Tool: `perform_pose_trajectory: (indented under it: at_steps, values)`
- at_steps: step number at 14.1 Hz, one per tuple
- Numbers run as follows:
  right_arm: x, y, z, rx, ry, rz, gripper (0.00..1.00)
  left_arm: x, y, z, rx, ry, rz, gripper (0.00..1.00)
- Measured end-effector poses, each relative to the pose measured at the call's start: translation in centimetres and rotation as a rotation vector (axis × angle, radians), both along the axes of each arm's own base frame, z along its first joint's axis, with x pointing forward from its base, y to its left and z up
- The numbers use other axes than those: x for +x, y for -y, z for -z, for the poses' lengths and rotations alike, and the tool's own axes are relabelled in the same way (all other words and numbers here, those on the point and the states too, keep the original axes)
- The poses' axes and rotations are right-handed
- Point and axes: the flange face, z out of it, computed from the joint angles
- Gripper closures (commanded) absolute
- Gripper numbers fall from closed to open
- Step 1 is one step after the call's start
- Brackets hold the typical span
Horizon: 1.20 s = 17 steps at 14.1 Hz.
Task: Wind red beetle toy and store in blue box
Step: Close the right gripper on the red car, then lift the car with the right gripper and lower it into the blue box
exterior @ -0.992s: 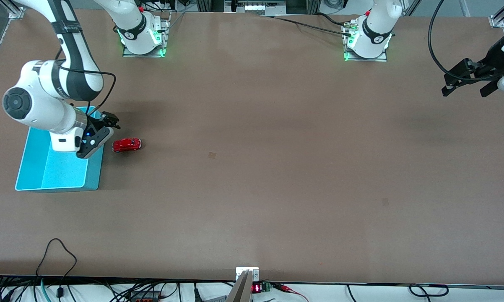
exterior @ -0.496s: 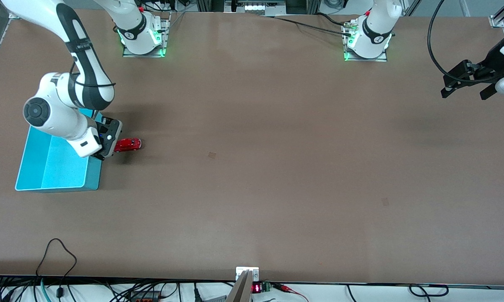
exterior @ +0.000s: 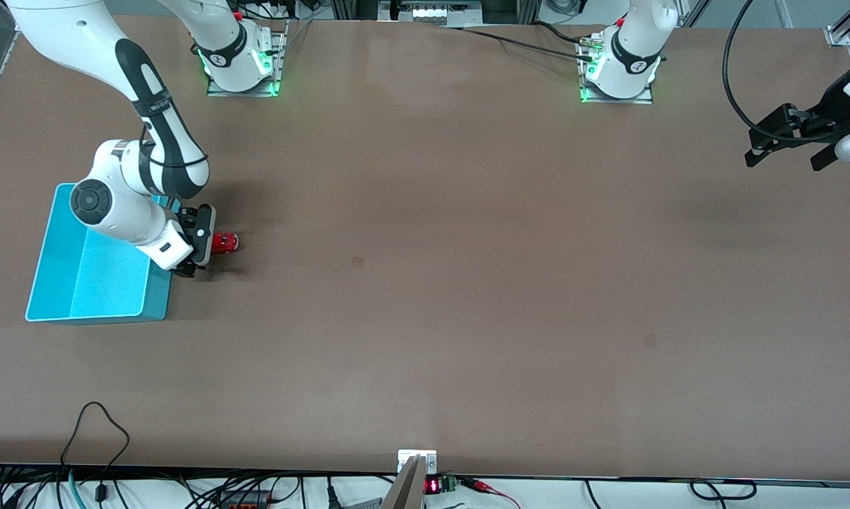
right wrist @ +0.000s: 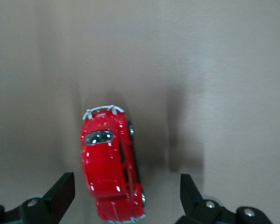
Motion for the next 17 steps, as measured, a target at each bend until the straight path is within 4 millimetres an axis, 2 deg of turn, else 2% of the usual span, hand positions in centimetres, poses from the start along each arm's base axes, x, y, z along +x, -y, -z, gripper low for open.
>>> perform_pose_trajectory:
  at_steps: [5, 6, 7, 9, 10, 11, 15, 17]
  values:
    - [-0.9, -0.4, 0.8, 0.002, -0.021, -0.015, 0.0, 0.0, 0.1, 0.0, 0.001, 0.001, 0.029, 0.0]
    - [-0.9, -0.5, 0.8, 0.002, -0.021, -0.018, 0.08, 0.0, 0.1, 0.0, 0.002, 0.001, 0.034, 0.0]
    - [-0.9, -0.6, 0.8, 0.002, -0.022, -0.025, 0.21, 0.0, 0.1, 0.0, 0.002, 0.001, 0.038, 0.0]
    - [-1.0, -1.1, 0.8, 0.004, -0.024, -0.041, 0.3, 0.0, 0.1, 0.0, 0.002, 0.001, 0.04, 0.0]
    - [-1.0, -1.3, 0.9, 0.004, -0.025, -0.046, 0.38, 0.0, 0.1, 0.0, 0.002, 0.001, 0.04, 0.0]
    - [-1.0, -1.5, 0.9, 0.004, -0.025, -0.05, 0.66, 0.0, 0.0, 0.0, 0.002, 0.0, 0.039, 0.0]
    - [-0.9, -1.6, 0.5, 0.005, -0.018, -0.054, 0.74, 0.1, -0.2, 0.1, 0.002, -0.005, 0.036, 0.0]
    - [-0.6, -2.1, -0.5, 0.007, 0.004, -0.06, 0.74, 0.1, -0.2, 0.2, 0.002, -0.006, 0.036, 0.0]
